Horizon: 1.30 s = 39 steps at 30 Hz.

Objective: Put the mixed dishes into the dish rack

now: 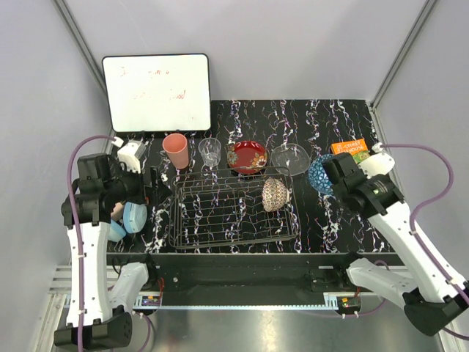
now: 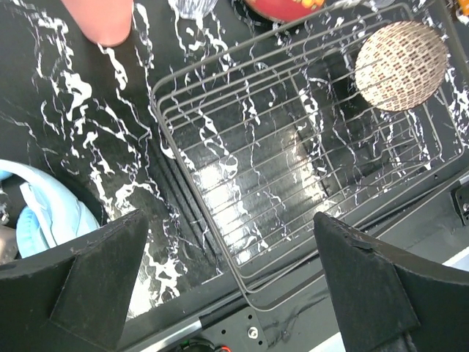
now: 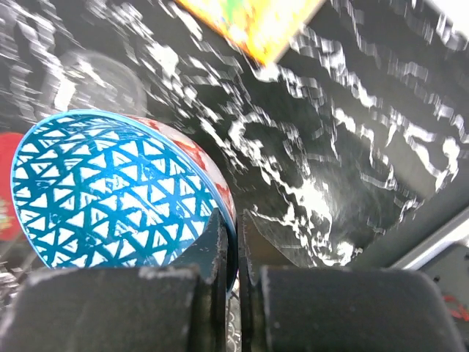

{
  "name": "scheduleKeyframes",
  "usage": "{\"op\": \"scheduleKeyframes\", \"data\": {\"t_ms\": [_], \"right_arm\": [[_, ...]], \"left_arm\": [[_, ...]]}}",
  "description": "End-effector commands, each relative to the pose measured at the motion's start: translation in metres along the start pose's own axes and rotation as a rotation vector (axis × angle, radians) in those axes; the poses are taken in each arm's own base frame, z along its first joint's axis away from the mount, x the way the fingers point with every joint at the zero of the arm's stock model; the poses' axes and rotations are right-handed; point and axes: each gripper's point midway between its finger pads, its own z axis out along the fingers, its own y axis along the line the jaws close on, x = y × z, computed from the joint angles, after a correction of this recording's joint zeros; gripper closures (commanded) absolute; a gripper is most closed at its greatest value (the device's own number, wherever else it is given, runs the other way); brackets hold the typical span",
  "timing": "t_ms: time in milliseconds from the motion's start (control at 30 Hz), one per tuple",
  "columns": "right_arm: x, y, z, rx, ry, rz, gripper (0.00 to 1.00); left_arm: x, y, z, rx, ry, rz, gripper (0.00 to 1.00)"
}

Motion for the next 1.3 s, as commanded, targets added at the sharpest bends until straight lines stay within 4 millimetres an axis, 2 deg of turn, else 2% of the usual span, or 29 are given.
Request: {"op": "scheduleKeyframes", "data": {"t_ms": [0,67,100,200,267,300,400,500,567,633,767,833,967,1133,1267], "right_arm": [[-0.027,-0.006,-0.028,0.030,-0.140,-0.171,1.00],[-0.032,-0.009,-0.042,0.046,-0.166,-0.271,1.00],[-0.044,0.007,-0.061,0.000,-0.229,-0.292,1.00],[-0.055,0.026,-0.082,-0.074,-0.282,-0.395,1.00],[-0.051,0.044,-0.092,-0.129,-0.295,-0.448,1.00],[-0.050,0.061,-0.095,-0.126,-0.308,-0.488,1.00],[-0.034,0.096,-0.103,-0.114,-0.355,-0.712,1.00],[-0.016,0.106,-0.101,-0.110,-0.309,-0.817,1.00],[-0.006,0.101,-0.099,-0.117,-0.257,-0.856,1.00],[0.011,0.087,-0.092,-0.114,-0.173,-0.909,1.00],[0.045,0.063,-0.085,-0.116,-0.008,-1.006,1.00],[0.055,0.054,-0.080,-0.100,0.036,-1.046,1.00],[0.080,0.042,-0.079,-0.096,0.167,-1.105,1.00],[0.096,0.033,-0.078,-0.085,0.250,-1.144,1.00],[0.113,0.019,-0.076,-0.053,0.335,-1.171,1.00]], "left_arm": [[-0.011,0.010,0.003,-0.038,-0.034,0.039,0.01],[-0.012,0.012,0.003,-0.046,-0.037,0.043,0.01],[-0.013,0.012,0.002,-0.053,-0.037,0.043,0.01],[-0.015,0.011,0.001,-0.048,-0.044,0.058,0.01],[-0.017,0.011,-0.001,-0.053,-0.052,0.062,0.01],[-0.020,0.011,-0.002,-0.060,-0.056,0.065,0.01],[-0.023,0.014,-0.006,-0.083,-0.061,0.055,0.01],[-0.023,0.013,-0.010,-0.096,-0.060,0.062,0.01],[-0.022,0.014,-0.013,-0.108,-0.063,0.072,0.01],[-0.018,0.016,-0.010,-0.109,-0.050,0.069,0.01],[-0.013,0.023,0.009,-0.082,-0.024,0.035,0.01],[-0.014,0.029,0.020,-0.077,-0.018,0.028,0.03],[-0.028,0.037,0.040,-0.055,-0.058,0.093,0.03],[-0.043,0.027,0.063,0.010,-0.050,0.179,0.03],[-0.038,0.017,0.077,0.040,-0.025,0.184,0.03]]}}
